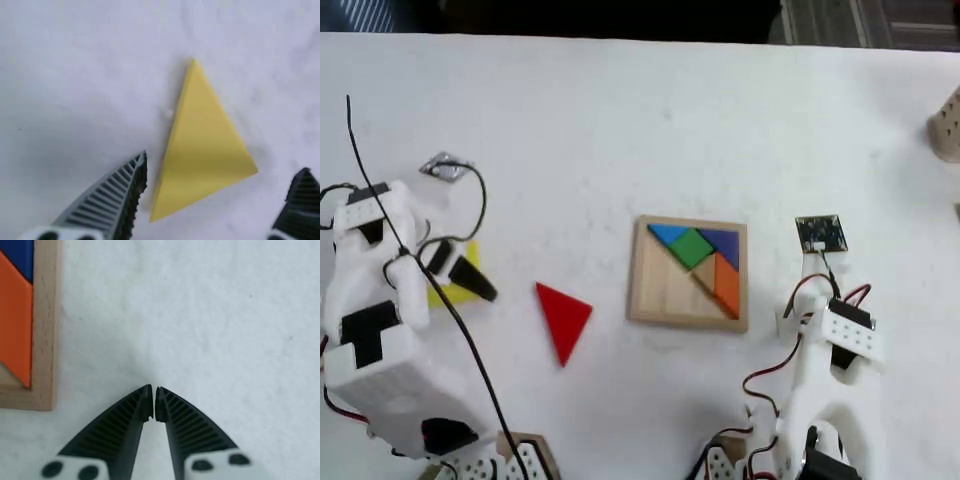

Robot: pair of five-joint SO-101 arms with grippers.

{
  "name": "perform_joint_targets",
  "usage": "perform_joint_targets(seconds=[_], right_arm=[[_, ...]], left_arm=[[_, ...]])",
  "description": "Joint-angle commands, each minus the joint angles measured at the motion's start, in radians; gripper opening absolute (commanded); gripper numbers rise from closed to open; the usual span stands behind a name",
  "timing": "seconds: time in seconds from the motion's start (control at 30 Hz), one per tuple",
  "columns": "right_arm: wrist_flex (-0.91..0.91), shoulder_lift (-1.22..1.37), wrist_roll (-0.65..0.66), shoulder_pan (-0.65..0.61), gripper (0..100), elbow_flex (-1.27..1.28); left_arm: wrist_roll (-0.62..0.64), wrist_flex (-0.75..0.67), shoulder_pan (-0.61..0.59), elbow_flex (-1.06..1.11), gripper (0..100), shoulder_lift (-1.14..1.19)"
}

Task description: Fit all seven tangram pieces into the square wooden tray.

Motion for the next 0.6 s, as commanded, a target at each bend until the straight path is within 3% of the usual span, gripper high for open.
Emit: perform_joint_targets(seconds=[0.0,0.17,0.3,0.57], right_arm=[[0.012,-0.038,0.011,-0.008,1.9,-0.006],[0.012,-0.038,0.011,-0.008,1.9,-0.006],[0.012,-0.038,0.011,-0.008,1.9,-0.006],[0.012,-0.038,0.011,-0.008,1.9,-0.006]], left_arm=[[-0.015,0.005,0.001,-0.038,43,-0.007],[-0.008,-0.149,0.001,0.049,42,-0.002],[-0.015,-0.302,0.013,0.15,34,-0.008],[-0.006,-0.331,0.015,0.178,31,-0.008]])
